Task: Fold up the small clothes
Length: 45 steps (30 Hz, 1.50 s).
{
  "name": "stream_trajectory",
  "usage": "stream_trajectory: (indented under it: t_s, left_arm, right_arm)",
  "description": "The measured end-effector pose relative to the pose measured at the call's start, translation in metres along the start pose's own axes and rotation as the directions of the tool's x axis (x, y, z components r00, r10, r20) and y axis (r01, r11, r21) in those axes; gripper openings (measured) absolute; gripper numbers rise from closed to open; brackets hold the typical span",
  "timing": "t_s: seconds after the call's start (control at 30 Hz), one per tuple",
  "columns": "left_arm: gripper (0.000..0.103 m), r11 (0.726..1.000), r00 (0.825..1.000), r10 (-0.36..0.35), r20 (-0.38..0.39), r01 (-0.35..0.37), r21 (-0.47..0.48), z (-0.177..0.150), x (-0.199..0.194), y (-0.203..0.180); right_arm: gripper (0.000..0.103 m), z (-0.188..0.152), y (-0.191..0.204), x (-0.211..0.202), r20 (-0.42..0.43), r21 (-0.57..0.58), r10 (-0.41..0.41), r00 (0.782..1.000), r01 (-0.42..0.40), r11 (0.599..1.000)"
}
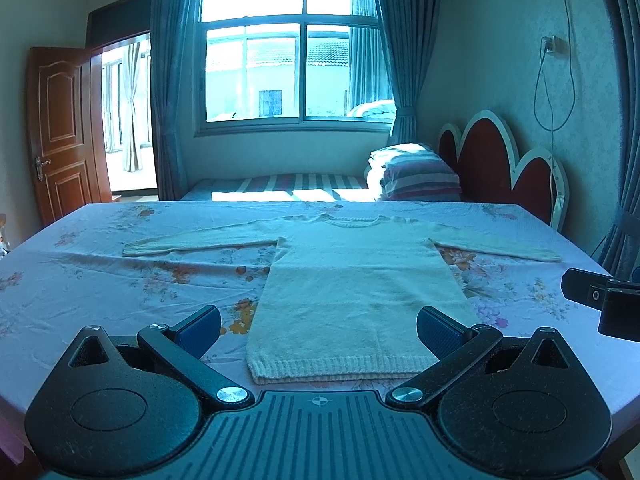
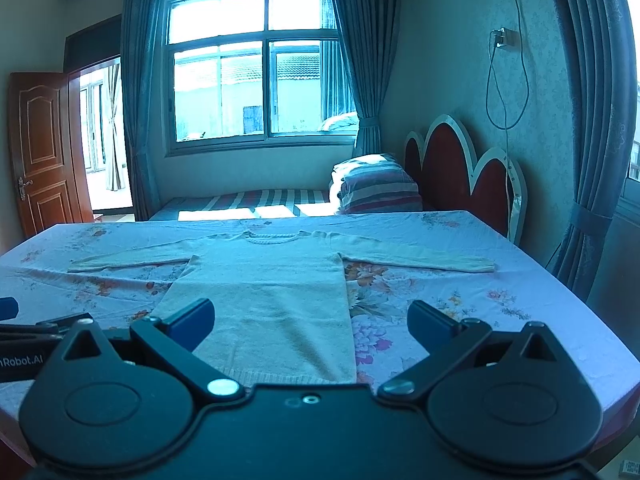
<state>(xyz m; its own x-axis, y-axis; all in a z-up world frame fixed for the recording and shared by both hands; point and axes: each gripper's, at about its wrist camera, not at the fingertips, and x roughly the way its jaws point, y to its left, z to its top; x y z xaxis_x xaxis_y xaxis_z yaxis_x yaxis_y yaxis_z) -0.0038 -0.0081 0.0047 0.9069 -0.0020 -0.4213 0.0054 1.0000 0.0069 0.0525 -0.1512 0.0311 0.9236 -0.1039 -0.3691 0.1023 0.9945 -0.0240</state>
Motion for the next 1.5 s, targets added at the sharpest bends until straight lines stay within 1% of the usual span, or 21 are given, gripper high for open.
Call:
stream_trajectory:
  t_s: [0.53, 1.5]
  left_arm:
    - [0.103, 1.0, 1.0, 0.0, -0.004, 0.0, 0.004, 0.0027, 0.0015, -0.0057]
    - [0.103, 1.0, 1.0, -0.001, 0.007, 0.001, 0.005, 0.0012, -0.005, -0.0014]
  right_arm:
    - [0.103, -0.0013, -0.0004, 0.002, 0.0, 0.002, -0.001, 1.0, 0.001, 1.0]
    - [0.103, 0.0002, -0.0015, 0.0002, 0.004, -0.011, 0.015, 1.0, -0.015, 1.0]
